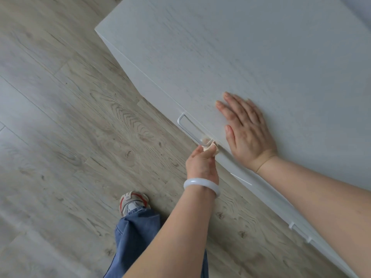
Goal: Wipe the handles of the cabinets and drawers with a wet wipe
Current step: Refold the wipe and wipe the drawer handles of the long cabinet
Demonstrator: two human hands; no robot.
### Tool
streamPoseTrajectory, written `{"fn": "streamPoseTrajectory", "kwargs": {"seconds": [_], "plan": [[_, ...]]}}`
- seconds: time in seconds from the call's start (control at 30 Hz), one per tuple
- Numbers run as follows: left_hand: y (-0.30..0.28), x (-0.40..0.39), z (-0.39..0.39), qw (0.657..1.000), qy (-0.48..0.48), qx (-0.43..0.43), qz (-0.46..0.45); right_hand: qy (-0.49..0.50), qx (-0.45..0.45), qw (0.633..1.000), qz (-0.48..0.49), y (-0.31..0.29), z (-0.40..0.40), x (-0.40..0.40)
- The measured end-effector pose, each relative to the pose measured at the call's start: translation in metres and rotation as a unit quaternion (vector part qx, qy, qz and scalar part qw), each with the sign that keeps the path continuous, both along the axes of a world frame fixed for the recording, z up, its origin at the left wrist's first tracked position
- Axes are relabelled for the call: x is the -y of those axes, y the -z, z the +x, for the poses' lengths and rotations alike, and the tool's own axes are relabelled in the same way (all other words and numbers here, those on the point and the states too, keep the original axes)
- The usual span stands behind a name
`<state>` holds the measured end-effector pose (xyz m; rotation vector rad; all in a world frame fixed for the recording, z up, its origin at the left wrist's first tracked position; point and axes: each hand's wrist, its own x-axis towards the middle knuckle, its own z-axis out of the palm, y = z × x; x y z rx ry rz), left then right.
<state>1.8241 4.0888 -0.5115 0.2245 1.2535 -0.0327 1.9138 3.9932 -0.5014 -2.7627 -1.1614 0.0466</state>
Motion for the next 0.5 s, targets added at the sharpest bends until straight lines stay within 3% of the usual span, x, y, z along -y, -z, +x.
{"fn": "streamPoseTrajectory", "kwargs": {"seconds": [0.23, 0.37, 0.5], "plan": [[-0.003, -0.005, 0.003, 0.995, 0.085, -0.024, 0.035, -0.001, 0.003, 1.000, 0.001, -0.001, 0.000, 0.000], [-0.006, -0.010, 0.010, 0.997, 0.051, -0.031, 0.042, -0.001, 0.009, 1.000, 0.003, 0.000, -0.001, 0.000], [0.000, -0.004, 0.009, 0.992, 0.045, -0.034, 0.109, -0.002, 0.012, 1.000, 0.007, 0.000, -0.001, 0.000]]}}
